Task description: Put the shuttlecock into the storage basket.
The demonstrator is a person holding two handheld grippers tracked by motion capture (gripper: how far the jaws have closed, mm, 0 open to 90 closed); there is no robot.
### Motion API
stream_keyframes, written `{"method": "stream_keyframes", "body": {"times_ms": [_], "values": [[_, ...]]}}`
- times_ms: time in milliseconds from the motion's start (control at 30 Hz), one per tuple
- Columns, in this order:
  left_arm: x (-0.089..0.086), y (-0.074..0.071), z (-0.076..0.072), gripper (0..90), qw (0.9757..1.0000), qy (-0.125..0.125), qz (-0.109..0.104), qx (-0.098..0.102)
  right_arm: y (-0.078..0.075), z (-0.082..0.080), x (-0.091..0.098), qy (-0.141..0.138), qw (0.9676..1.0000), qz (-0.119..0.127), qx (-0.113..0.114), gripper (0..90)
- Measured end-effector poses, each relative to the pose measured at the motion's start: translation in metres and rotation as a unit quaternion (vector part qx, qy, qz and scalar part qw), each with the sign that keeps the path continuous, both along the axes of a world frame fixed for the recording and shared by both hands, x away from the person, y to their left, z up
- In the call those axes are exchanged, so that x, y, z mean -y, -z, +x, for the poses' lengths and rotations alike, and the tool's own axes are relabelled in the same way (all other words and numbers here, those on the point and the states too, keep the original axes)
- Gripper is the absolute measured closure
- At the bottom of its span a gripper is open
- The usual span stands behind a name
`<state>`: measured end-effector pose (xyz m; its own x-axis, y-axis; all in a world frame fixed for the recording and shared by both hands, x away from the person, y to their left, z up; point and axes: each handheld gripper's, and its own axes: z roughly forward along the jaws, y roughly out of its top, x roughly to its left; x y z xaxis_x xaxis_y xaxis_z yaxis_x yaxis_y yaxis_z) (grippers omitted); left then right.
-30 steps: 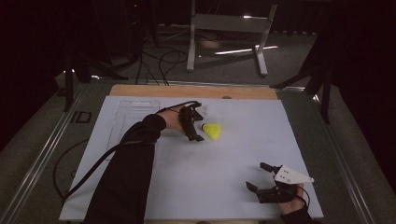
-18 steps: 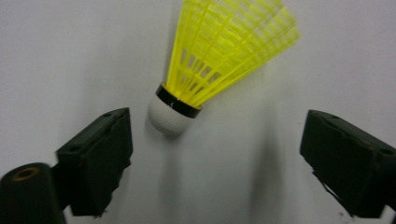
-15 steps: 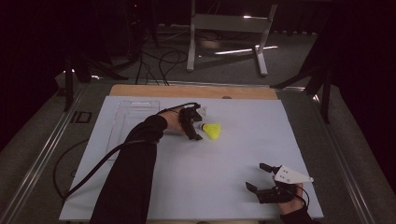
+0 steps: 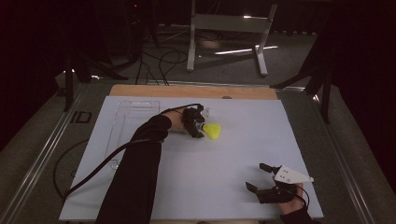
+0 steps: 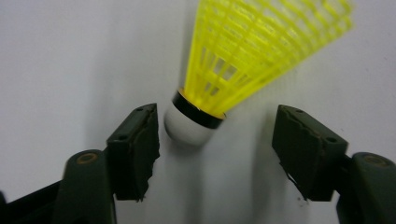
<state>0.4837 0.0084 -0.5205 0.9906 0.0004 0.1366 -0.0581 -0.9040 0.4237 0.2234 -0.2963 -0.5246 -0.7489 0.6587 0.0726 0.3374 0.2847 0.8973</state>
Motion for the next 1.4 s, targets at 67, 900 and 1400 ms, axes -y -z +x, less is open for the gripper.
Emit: {"method": "stream_keyframes", "body": {"times_ms": [67, 900, 1400], "values": [[0.001, 0.000, -0.001, 42.8, 1.0000, 0.004, -0.002, 0.003, 0.000, 0.000, -0.001, -0.001, 1.0000, 0.001, -0.002, 8.7], [0.005, -0.035, -0.011, 64.1, 0.9961, -0.065, 0.034, -0.049, 0.000, 0.000, 0.000, 0.003, 1.0000, -0.001, -0.001, 8.7], [0.009, -0.060, -0.023, 64.1, 0.9782, -0.149, 0.063, -0.131, -0.001, 0.000, 0.000, 0.006, 1.0000, -0.003, 0.000, 8.7]]}}
